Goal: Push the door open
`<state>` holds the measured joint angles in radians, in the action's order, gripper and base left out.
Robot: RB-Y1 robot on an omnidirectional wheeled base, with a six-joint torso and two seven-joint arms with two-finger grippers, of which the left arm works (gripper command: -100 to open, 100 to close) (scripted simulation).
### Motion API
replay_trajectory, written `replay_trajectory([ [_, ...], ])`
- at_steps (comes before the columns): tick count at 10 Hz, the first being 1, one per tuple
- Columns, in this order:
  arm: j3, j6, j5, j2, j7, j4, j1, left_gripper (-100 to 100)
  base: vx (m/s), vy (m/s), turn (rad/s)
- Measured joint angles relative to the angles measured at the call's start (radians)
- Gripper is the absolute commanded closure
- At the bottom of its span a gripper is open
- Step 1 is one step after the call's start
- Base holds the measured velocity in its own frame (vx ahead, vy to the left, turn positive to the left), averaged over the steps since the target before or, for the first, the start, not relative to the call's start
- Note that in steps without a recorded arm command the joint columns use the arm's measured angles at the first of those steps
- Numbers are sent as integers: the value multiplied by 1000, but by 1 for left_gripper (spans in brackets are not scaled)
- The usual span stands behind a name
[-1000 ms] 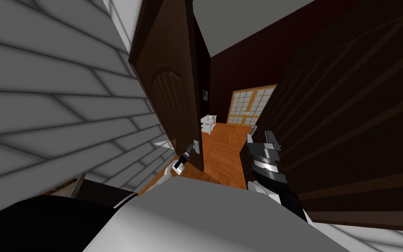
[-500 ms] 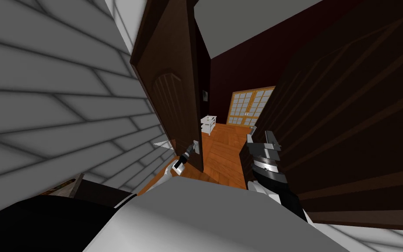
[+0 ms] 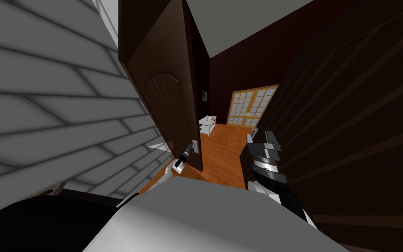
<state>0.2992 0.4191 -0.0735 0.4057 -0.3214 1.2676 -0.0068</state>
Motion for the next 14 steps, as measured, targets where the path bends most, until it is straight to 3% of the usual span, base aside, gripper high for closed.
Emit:
replay_trajectory([
  [3, -26, -4, -2, -16, 12, -22, -23, 100, 88, -71, 22],
  [5, -44, -23, -3, -24, 21, -21, -23, 100, 89, -74, 32],
  [6, -53, -15, -3, -31, 26, -51, -37, 100, 94, -77, 30],
  [9, -86, -13, -6, -41, 40, -66, -38, 100, 97, -85, 35],
  [10, -98, -30, -7, -43, 46, -47, -29, 100, 101, -73, 25],
  [12, -122, -24, -10, -45, 50, -78, -46, 100, 106, -79, 47],
  [14, -154, -29, -12, -61, 67, -115, -73, 100, 127, -121, 70],
])
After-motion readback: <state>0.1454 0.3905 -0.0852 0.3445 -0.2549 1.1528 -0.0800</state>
